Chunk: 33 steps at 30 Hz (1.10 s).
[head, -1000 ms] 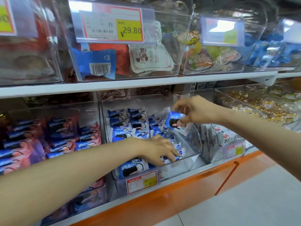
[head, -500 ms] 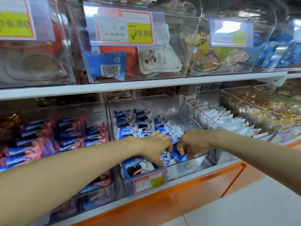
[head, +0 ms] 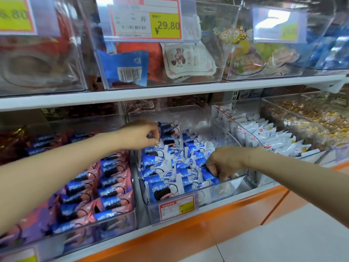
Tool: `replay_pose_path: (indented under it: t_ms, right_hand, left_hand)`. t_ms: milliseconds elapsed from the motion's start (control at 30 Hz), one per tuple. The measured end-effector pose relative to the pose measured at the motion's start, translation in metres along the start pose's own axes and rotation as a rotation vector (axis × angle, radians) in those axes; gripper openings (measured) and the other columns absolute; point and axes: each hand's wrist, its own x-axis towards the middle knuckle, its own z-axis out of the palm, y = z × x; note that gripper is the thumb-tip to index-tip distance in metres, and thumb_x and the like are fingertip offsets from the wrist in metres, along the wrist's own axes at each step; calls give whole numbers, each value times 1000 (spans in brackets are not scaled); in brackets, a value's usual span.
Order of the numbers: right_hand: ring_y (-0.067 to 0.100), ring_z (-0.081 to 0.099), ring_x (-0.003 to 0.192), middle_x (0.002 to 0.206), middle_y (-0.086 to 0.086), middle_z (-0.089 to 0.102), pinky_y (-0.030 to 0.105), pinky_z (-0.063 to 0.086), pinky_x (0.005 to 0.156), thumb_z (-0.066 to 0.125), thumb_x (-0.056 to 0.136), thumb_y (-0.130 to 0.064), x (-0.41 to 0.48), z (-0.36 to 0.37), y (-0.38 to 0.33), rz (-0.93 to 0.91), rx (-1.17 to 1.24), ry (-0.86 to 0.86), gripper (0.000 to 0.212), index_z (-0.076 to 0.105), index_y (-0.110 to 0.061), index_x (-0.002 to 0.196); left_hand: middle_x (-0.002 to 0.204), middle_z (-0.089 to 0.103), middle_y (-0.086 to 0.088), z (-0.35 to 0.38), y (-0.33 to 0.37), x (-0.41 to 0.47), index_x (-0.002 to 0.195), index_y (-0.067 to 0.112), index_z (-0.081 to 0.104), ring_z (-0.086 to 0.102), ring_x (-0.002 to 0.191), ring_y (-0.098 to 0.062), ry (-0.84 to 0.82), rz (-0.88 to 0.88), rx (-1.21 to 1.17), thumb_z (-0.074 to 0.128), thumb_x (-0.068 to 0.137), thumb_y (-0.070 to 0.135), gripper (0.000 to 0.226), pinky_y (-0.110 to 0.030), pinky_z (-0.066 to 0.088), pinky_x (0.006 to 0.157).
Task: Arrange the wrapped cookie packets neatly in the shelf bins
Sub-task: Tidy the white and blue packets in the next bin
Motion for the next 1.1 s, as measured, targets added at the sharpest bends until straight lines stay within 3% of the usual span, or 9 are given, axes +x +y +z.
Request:
replay_pose_path:
  t_ms: [133,233,300,400,567,667,767,933,1100]
  right_hand:
    - [22,66,83,84,4,67,30,53,76,68,78,-6,3,2,-4,20,42,-17,20,58,-21,71]
    - [16,62,73,76,-2,63,28,52,75,69,81,-8,-6,-12,-12,26,153,88,8,65,-14,84]
    - [12,64,69,79,1,68,24,54,72,71,82,-13,-13,-23,-24,-22,442,240,12,67,-10,93]
    - [1,61,62,72,-6,68,12,48,61,76,77,-24,-16,-21,-55,-139,800,149,23,68,-13,97]
    - [5,63,65,75,-1,69,17,48,61,71,83,-17,-4,-3,-56,-138,887,100,13,69,-11,95]
    - [10,63,59,79,11,70,16,53,56,64,87,-5,-2,-10,-26,44,1004,363,7,67,-9,83]
    - [12,63,63,79,13,69,19,55,63,61,88,1,5,-11,-7,139,997,555,14,67,-9,80]
    - [5,64,77,91,5,72,3,47,68,67,85,-6,26,-11,-26,-8,887,513,15,71,-10,98]
    - [9,60,72,87,12,70,18,47,67,74,80,-14,51,-12,-47,-189,1014,400,23,69,-15,102]
  left_hand:
    - [108,61,1,-8,-1,-16,90,21,59,55,98,-16,-25,-13,-44,62,88,25,6,-29,43,87]
    - [102,60,8,-10,15,-26,82,25,61,54,97,-9,-89,44,-37,68,83,31,10,-24,40,81]
    - [98,59,10,-7,22,-30,83,24,64,51,95,-8,-165,58,60,70,80,37,14,-26,40,82]
    - [91,60,12,-2,26,-29,95,25,62,50,88,-8,-278,30,243,69,79,42,24,-28,41,79]
    - [92,64,13,1,28,-21,105,29,63,52,85,-5,-309,5,183,68,83,29,23,-25,41,76]
    - [104,60,10,-3,22,-16,112,27,60,54,97,-11,-174,2,123,68,83,25,31,-26,42,78]
    - [108,57,5,-2,20,-10,109,21,57,52,95,-14,-225,-2,211,69,82,28,31,-26,41,77]
    - [84,55,4,1,20,-5,90,20,56,48,76,-14,-255,-56,316,67,83,35,20,-26,33,59]
    - [79,57,5,0,20,-3,93,17,63,50,73,-13,-312,-96,317,73,78,31,23,-25,37,62]
